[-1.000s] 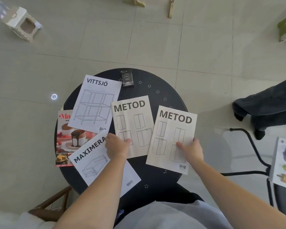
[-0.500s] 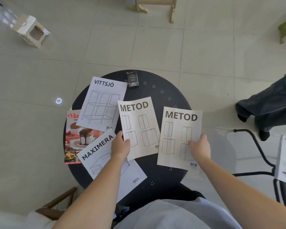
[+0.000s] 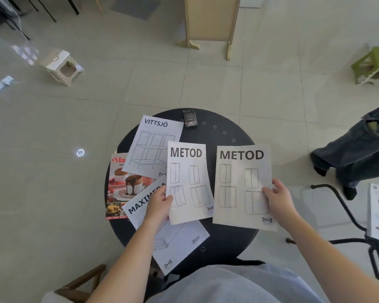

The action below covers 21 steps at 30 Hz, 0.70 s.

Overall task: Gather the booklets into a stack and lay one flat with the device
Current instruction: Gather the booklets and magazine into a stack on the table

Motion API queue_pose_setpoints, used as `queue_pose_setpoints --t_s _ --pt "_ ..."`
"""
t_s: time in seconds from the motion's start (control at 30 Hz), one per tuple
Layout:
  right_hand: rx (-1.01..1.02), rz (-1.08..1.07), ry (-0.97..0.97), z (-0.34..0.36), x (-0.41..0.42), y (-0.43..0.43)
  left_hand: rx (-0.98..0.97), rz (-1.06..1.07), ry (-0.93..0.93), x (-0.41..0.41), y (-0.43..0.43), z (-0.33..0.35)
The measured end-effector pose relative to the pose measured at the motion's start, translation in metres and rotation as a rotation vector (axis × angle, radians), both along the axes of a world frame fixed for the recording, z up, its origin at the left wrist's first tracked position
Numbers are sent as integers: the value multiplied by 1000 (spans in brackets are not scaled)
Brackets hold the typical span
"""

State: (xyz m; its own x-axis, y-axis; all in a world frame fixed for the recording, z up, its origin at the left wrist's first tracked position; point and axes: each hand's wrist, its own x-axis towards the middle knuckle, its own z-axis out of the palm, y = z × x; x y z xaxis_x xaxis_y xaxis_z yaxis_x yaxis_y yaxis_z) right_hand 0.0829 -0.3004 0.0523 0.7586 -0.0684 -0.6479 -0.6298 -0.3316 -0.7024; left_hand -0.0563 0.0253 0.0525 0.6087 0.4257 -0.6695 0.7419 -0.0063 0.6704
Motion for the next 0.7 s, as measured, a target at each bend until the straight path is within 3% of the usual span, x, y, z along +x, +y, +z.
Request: queue_pose_setpoints --t_s 0.7 --pt "140 168 29 37 -61 102 -312 124 -132 -87 35 18"
